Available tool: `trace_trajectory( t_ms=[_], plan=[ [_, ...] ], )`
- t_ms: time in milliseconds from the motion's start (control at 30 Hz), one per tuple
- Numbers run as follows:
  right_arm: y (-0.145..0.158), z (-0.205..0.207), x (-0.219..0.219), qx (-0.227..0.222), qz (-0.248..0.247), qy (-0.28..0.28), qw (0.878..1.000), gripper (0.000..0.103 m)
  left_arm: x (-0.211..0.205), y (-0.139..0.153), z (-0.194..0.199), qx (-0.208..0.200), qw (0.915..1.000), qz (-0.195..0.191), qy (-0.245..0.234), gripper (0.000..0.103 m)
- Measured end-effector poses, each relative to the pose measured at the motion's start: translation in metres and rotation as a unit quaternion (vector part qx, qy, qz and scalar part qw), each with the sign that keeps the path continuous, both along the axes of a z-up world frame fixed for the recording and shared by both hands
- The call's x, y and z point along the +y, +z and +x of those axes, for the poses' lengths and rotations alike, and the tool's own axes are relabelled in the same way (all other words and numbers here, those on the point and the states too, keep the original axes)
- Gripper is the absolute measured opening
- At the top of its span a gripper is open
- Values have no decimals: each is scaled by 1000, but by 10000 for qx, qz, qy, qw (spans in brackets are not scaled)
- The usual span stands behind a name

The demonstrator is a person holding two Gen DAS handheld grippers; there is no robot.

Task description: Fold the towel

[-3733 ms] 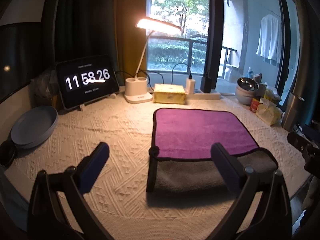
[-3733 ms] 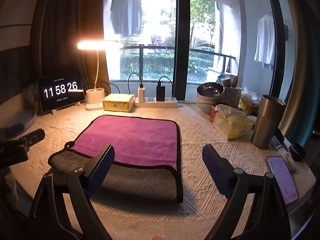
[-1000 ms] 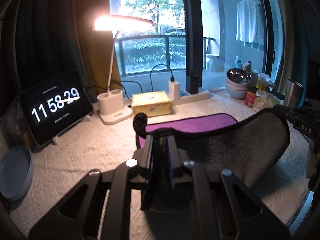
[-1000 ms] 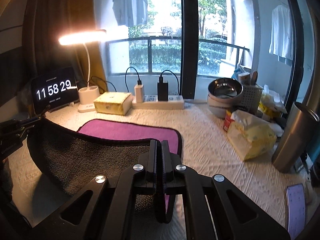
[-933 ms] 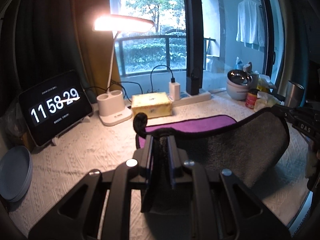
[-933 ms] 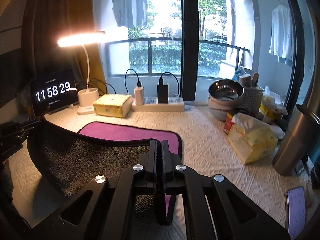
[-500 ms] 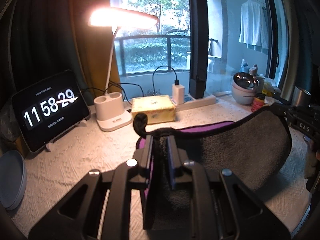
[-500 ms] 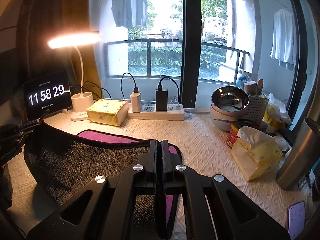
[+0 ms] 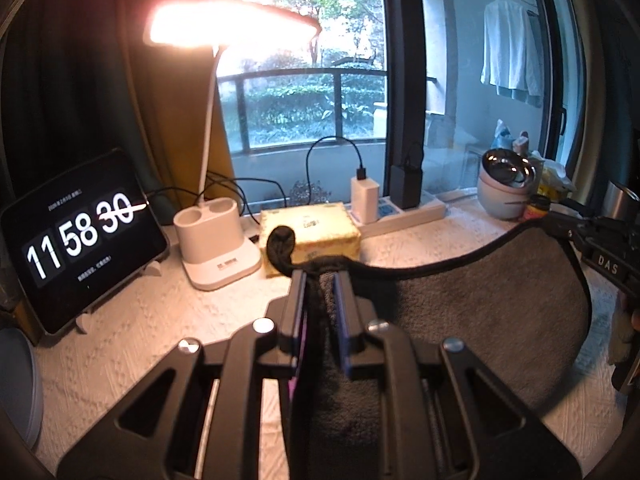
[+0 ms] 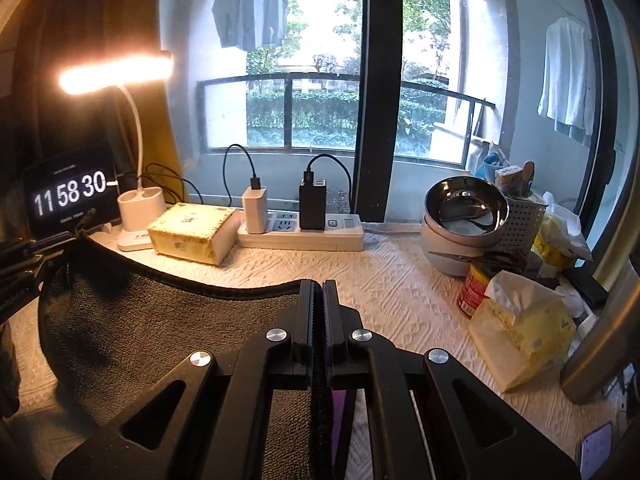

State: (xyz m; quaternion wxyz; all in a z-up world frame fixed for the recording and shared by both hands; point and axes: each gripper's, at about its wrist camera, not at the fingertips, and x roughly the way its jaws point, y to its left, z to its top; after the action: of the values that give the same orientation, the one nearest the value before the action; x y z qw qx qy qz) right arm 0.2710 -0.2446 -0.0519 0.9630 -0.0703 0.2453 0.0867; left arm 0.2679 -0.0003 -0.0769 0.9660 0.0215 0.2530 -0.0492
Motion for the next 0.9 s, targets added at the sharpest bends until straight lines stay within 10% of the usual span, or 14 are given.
trace_trajectory(
  t_ms=[900],
  plan=[
    [-44, 81, 9, 779, -153, -185, 9967, 4, 2, -53, 82, 960, 9948, 118, 309, 15]
  ],
)
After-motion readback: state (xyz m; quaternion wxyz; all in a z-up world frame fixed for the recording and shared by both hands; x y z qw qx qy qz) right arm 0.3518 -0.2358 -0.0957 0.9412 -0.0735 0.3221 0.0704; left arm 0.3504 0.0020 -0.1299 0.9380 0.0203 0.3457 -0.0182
